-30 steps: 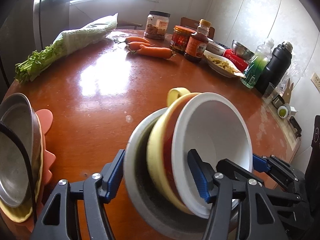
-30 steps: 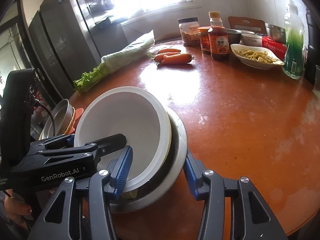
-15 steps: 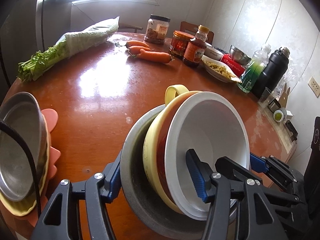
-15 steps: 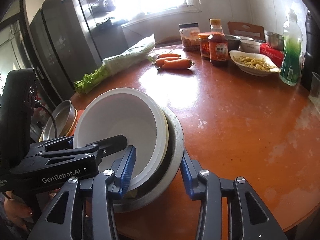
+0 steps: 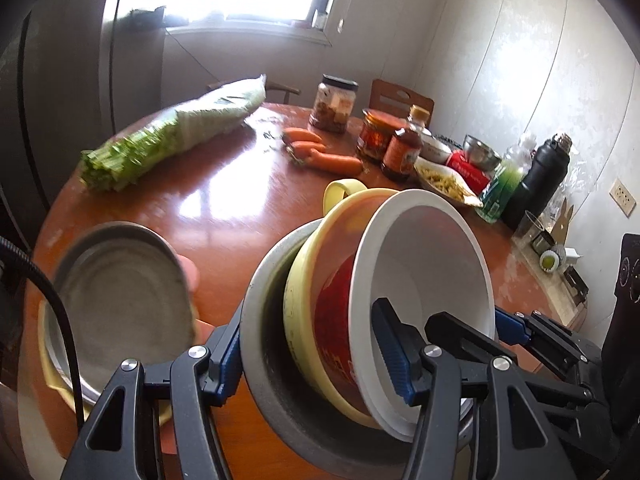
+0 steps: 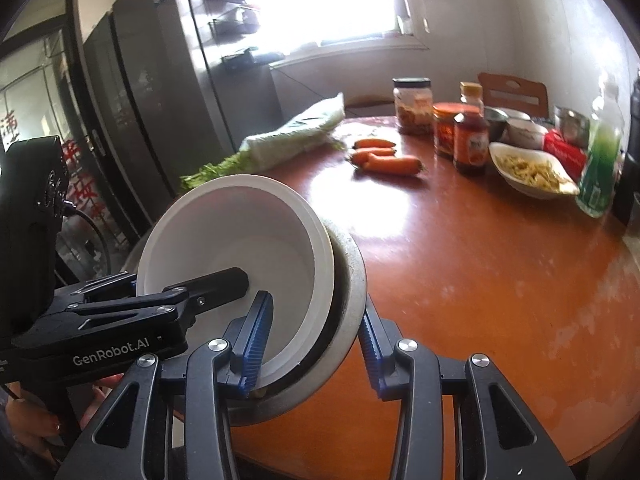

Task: Organize plates and bowls
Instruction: 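Lift the nested bowl stack with the left gripper and carry it toward the plate stack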

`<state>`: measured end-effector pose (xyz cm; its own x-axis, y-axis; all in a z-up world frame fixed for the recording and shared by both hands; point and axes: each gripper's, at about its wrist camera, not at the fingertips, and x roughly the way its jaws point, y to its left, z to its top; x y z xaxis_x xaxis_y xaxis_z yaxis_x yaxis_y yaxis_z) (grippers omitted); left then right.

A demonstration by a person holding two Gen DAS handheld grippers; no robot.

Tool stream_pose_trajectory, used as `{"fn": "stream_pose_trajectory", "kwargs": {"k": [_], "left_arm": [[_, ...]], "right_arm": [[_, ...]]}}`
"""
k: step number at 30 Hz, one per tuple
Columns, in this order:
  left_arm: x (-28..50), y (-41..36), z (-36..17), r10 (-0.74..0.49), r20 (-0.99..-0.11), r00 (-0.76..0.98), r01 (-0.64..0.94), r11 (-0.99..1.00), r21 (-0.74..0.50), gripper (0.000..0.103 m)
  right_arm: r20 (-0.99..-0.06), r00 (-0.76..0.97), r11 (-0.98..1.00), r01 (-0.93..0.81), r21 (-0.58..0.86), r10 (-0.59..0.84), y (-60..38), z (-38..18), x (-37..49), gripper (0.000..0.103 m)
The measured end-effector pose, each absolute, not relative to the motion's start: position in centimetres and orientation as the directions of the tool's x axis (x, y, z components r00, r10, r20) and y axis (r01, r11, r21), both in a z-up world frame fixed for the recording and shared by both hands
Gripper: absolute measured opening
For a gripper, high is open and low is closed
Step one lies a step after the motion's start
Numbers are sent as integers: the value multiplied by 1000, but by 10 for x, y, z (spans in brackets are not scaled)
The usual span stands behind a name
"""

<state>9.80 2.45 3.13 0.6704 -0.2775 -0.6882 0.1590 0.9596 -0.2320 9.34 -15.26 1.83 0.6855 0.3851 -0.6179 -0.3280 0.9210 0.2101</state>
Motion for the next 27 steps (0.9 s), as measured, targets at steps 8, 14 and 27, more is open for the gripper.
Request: {"fn": "stream_pose_trajectory", "kwargs": {"k": [8, 14, 27], "left_arm": [[89, 70, 57, -230, -655, 720, 117, 970, -212, 58], [84, 104, 65, -191, -648, 738, 71, 976, -206, 58], [74, 157, 76, -126, -621, 773, -4, 979, -204, 58]], "right_arm": [[-575, 694, 897, -395, 200, 434, -106, 42, 96, 43], [-566, 679, 876, -444, 190, 467, -72, 50, 104, 43], [-555, 648, 830, -536, 156, 522, -14, 64, 114, 43]]}}
